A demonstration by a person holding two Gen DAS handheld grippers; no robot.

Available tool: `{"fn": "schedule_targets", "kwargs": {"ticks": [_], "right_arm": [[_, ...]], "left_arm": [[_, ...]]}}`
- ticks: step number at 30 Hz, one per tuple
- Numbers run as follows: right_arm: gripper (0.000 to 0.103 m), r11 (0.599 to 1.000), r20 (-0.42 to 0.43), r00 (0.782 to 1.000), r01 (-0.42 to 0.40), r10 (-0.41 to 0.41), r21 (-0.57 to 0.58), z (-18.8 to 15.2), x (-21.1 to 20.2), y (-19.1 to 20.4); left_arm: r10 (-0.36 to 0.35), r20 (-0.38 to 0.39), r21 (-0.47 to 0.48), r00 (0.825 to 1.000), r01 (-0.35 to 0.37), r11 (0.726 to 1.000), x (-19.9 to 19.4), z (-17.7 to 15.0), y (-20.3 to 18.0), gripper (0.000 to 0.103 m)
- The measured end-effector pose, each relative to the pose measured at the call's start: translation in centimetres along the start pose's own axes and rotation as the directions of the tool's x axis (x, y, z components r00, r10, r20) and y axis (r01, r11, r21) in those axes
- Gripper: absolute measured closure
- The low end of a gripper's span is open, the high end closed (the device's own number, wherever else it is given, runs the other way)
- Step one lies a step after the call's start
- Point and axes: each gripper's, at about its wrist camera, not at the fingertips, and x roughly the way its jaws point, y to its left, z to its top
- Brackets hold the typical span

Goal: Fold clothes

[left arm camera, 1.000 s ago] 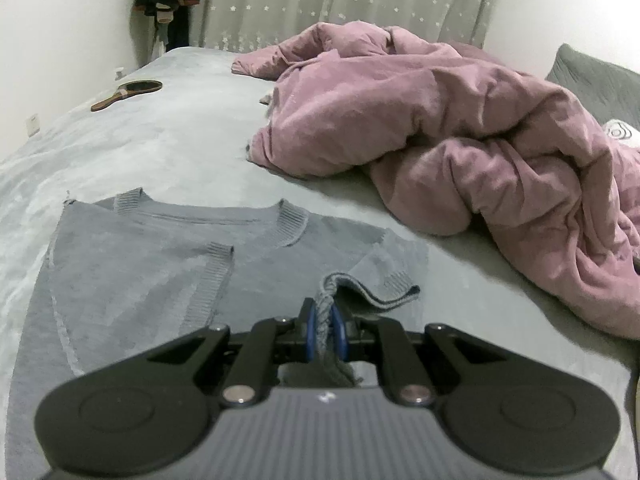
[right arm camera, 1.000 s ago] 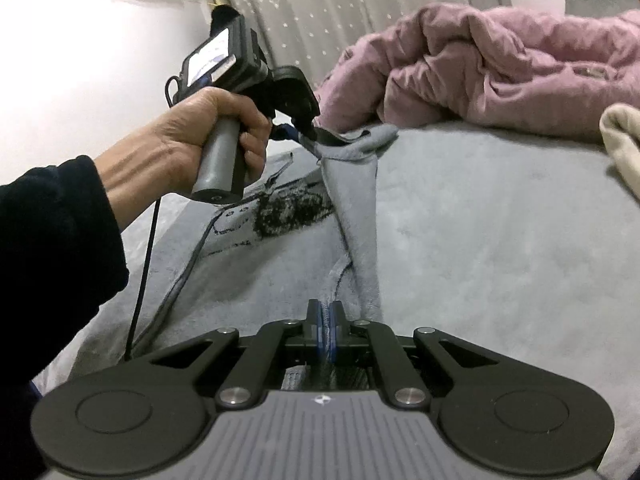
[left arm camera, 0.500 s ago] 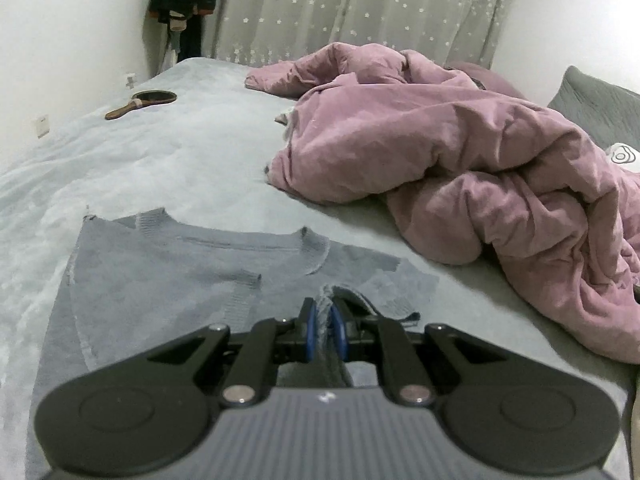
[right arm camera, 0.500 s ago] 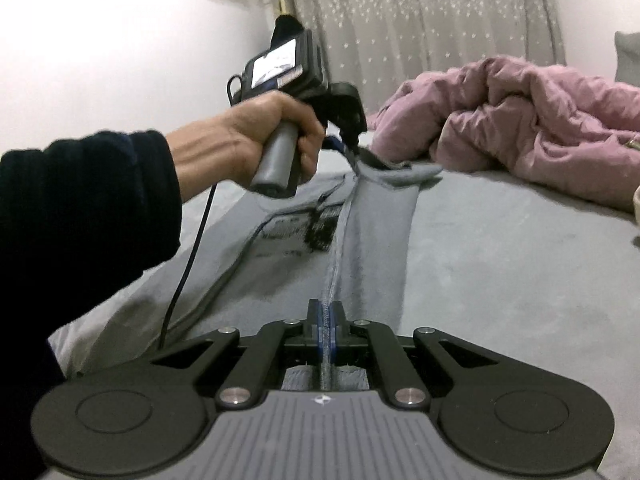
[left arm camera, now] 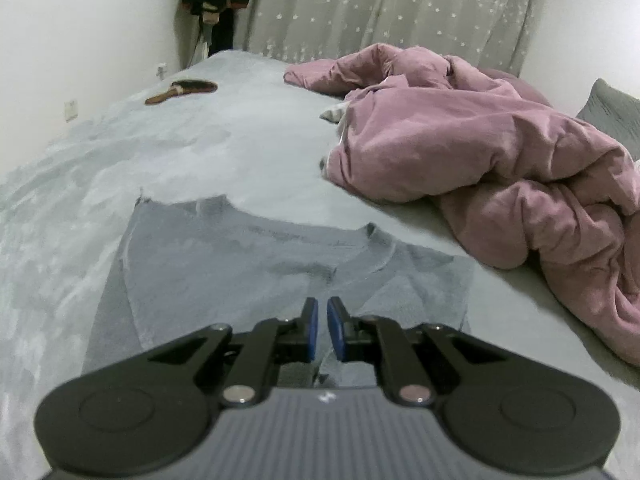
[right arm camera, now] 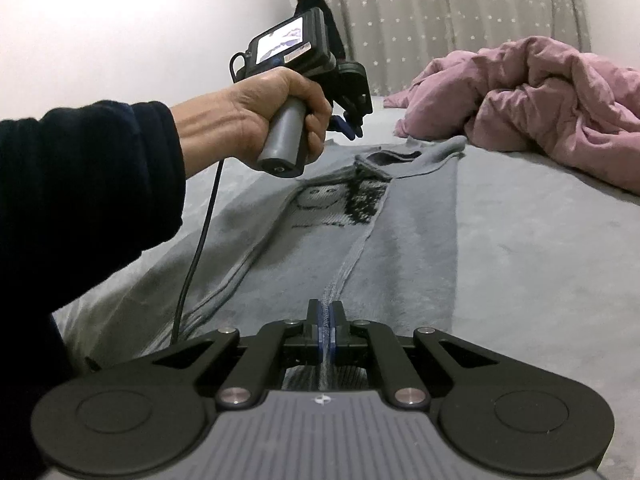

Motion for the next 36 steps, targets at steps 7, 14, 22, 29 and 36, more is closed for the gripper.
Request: {"fn": "schedule_targets", "kwargs": {"ticks": [7, 14, 22, 29, 36], "right_arm": [[0.097, 1.0, -0.026, 1.0, 0.008, -0.008, -0.01, 0.0, 0.2, -0.5], [0.097, 1.0, -0.032, 0.999, 0.005, -0.005, -0.002, -0.3, 0.2, -0.4], [0.097, 1.0, -0.04, 0.999, -0.009, 0.01, 0.027, -0.4, 0.1, -0.6], [0.097, 0.999, -0.046, 0.999, -0.016, 0.018, 0.043, -0.3, 0.1, -0.7], [0.097, 0.999, -0.048, 0.999, -0.019, 0.021, 0.051, -0.3, 0.0, -0.7]], "left_arm": [[-0.045, -0.026, 0.046, 0.999, 0.046, 0.998, 0.3, 0.3, -0.3, 0.091], [0.003, -0.056, 0.369, 0.998, 0.018, 0.929, 2.9, 0.5, -5.6, 0.061], [0.097, -0.04, 0.752, 0.994, -0.034, 0.658, 6.1, -2.3, -10.0, 0.061], [0.082, -0.036, 0.816, 0.996, -0.018, 0.578, 7.4, -3.0, -10.5, 0.062], [0.006, -0.059, 0.598, 0.998, 0.03, 0.801, 7.0, 0.4, -7.4, 0.096]]}}
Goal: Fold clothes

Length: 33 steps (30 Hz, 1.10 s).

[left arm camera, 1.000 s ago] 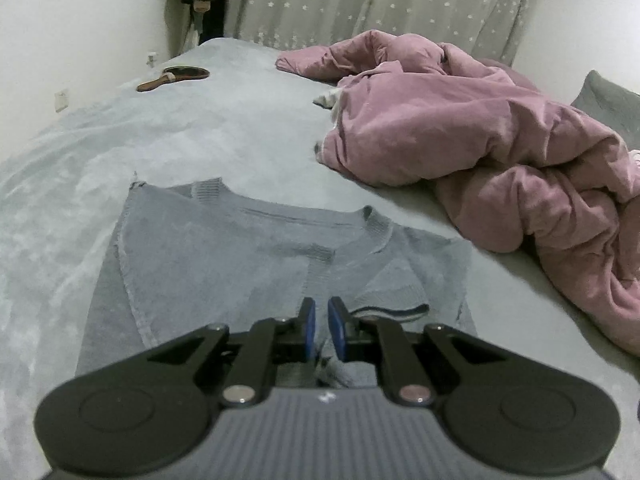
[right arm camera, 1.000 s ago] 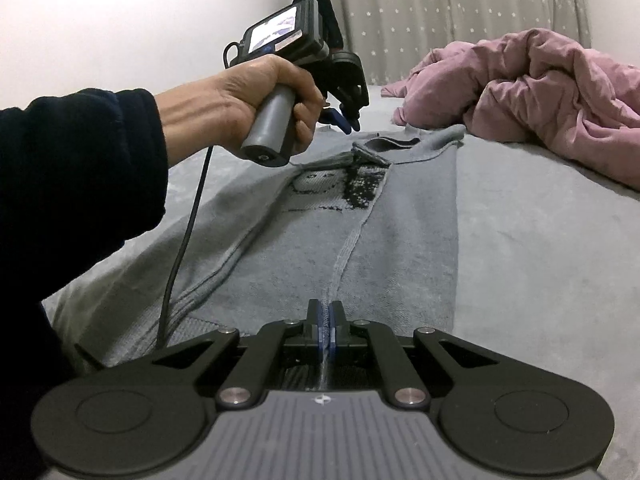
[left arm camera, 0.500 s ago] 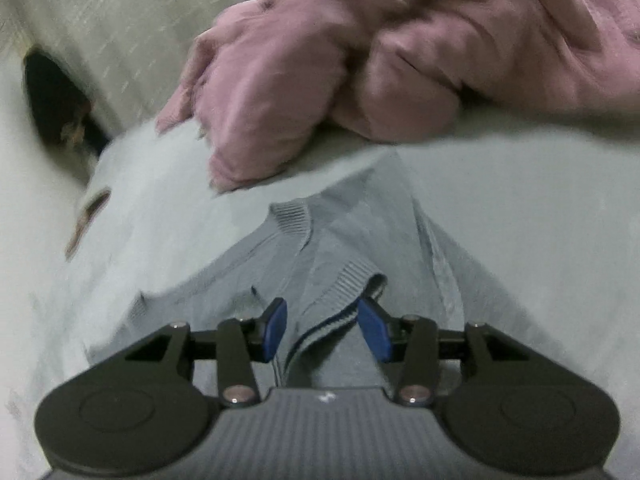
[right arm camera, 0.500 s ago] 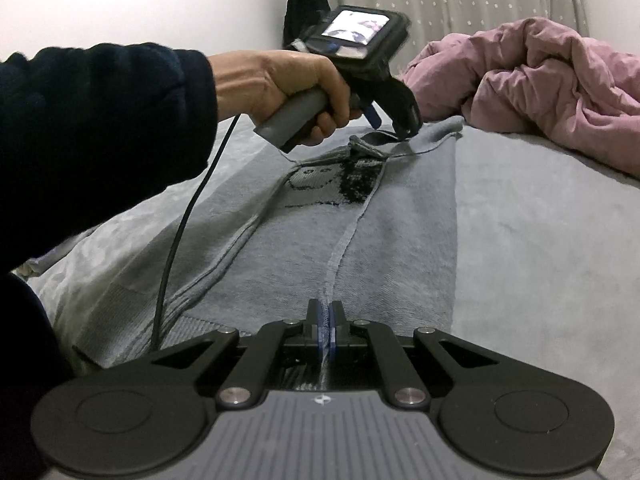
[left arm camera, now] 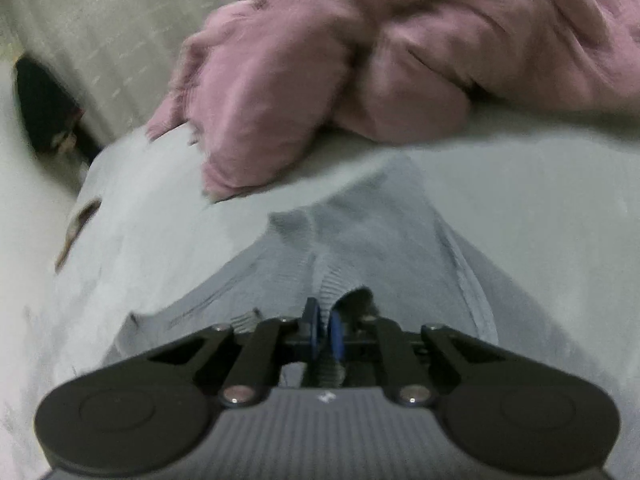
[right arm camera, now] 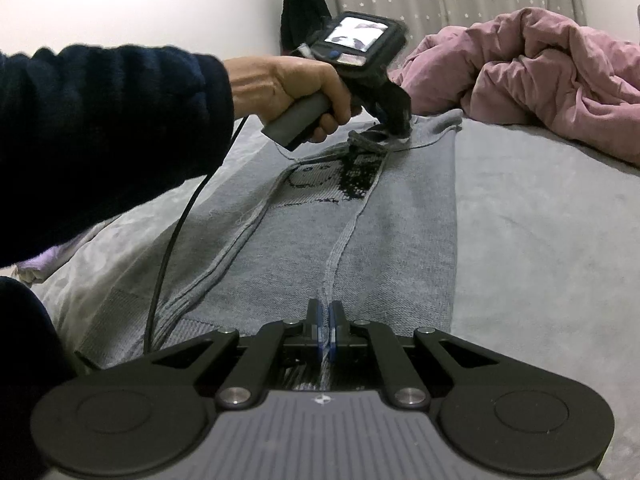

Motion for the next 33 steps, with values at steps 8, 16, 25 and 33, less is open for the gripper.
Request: {"fn": "schedule_targets", "kwargs": {"ticks": [8, 16, 25, 33], "right_arm": [[0.097, 1.0, 0.027, 0.999, 0.018, -0.018, 0.003, 0.0, -0.2, 0.1], [0.097, 0.999, 0.071, 0.997, 0.042, -0.041, -0.013, 0.4, -0.8, 0.4], [0.097, 0.998, 0.057, 0.997, 0.052, -0.051, -0.027, 0.3, -0.5, 0.5], [0.097, 0.999, 0.064, 0.997, 0.042, -0.041, -0.023, 0.5, -0.7, 0.5]], "left_arm": [[-0.035, 0.046, -0.359, 0.998, 0.049, 0.932, -1.3, -0.4, 6.1, 0.096], [-0.038, 0.107, -0.525, 0.994, 0.089, 0.846, -3.2, -2.1, 9.0, 0.096], [-0.03, 0.093, -0.617, 0.995, 0.082, 0.783, -3.2, -4.4, 10.6, 0.096], [-0.024, 0.12, -0.663, 0.993, 0.098, 0.742, -3.8, -5.1, 11.6, 0.096]]}}
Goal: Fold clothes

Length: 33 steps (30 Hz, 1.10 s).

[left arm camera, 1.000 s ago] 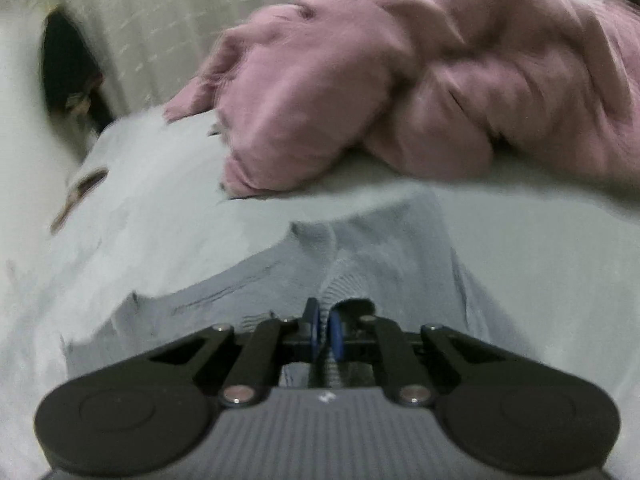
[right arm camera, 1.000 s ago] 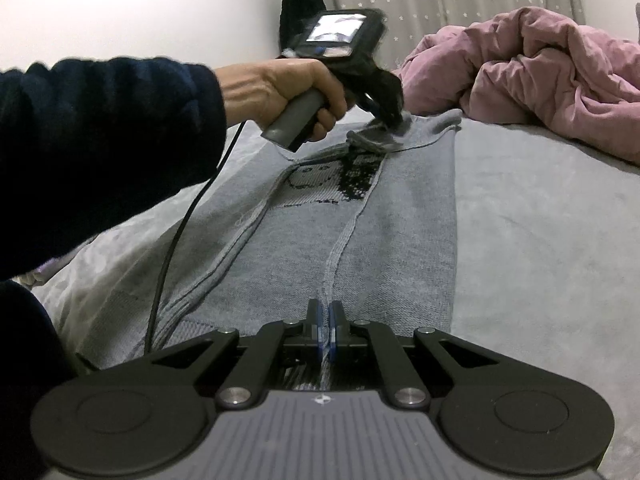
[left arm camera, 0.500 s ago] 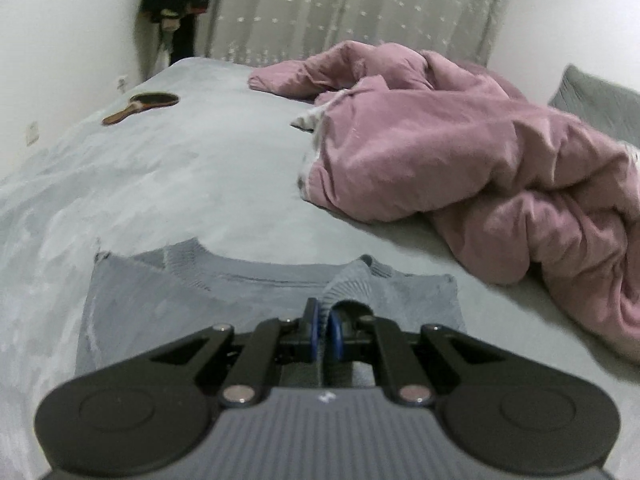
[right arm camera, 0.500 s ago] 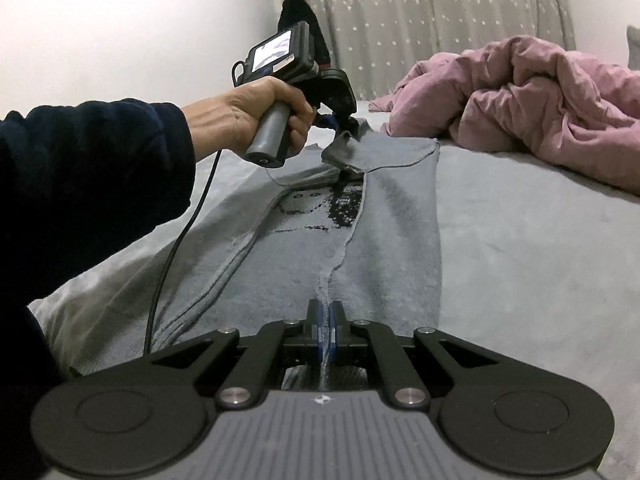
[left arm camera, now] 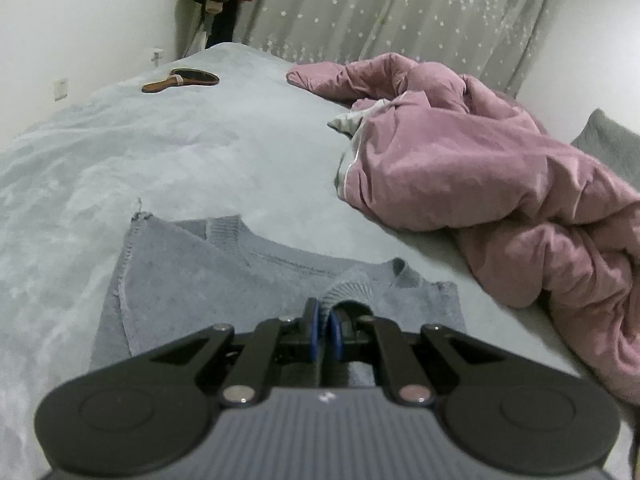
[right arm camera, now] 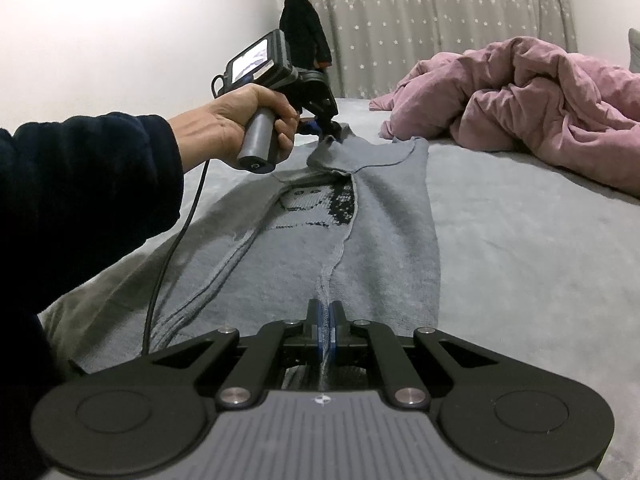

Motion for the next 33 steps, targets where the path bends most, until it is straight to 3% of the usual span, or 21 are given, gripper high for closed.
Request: {"fn": "schedule_targets", "kwargs": {"ticks": [10, 28, 33], "right_arm": [[0.097, 1.0, -0.009, 1.0, -0.019, 0.019, 0.011, 0.0, 0.0, -0.1], [0.097, 1.0, -0.027, 1.0, -0.006, 0.006, 0.005, -0.4, 0.4, 0.1], [0.097, 1.0, -0.027, 1.0, -0.003, 0.003, 0.001, -0.5, 0.4, 0.2]], "left_arm": [[0.045, -0.034, -0.029, 0.998, -0.046, 0.998, 1.0, -1.1, 1.2, 0.096], [0.001, 0.028, -0.103, 1.0, 0.002, 0.995, 0.1, -2.1, 2.9, 0.096], [0.023, 0.023, -0.121, 0.999, -0.02, 0.992, 0.4, -2.2, 3.2, 0.096]]}}
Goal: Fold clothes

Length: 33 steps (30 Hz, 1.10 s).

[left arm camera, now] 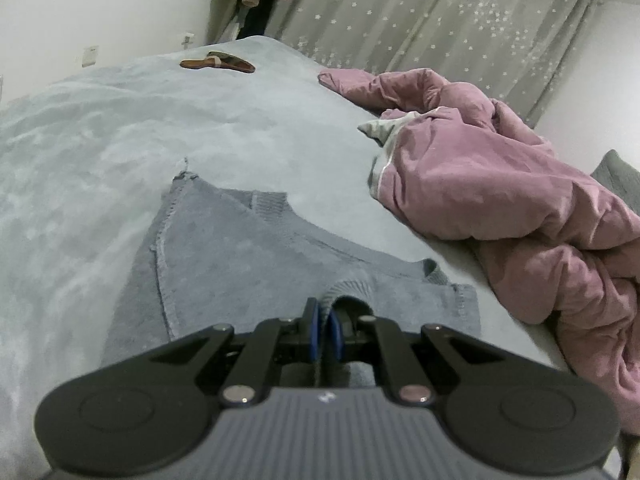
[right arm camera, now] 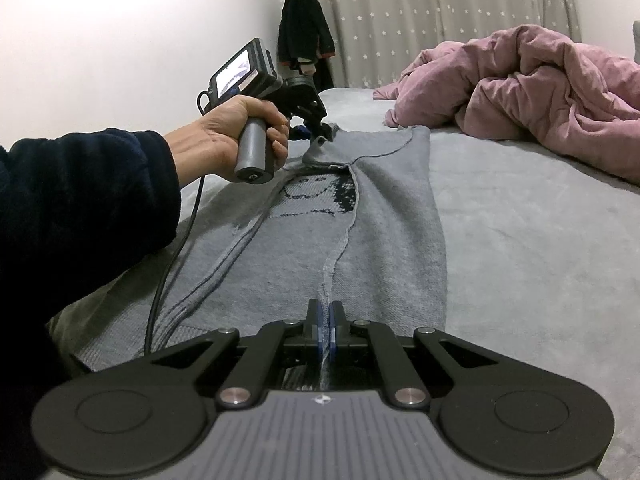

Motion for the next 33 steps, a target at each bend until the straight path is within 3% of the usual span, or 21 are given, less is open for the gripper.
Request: {"fn": "schedule_targets", "kwargs": {"ticks": [10, 24, 33], "right_arm": [[0.097, 1.0, 0.015, 1.0, 0.002, -0.002, 0.002, 0.0, -0.2, 0.1], [0.097, 1.0, 0.037, 0.999, -0.01, 0.01, -0.005, 0.3, -0.6, 0.7], [0.097, 0.996, 0.072, 0.997, -0.021, 0.027, -0.088, 0.6, -1.1, 2.8]], "left_arm": [[0.003, 0.024, -0.033, 1.0, -0.002, 0.999, -0.5, 0.4, 0.3, 0.096], [0.065, -0.035, 0.027, 0.997, -0.064, 0.998, 1.0, 0.1, -0.2, 0.095], [0.074, -0.027, 0.023, 0.997, -0.073, 0.997, 0.6, 0.7, 0.3, 0.093]]}}
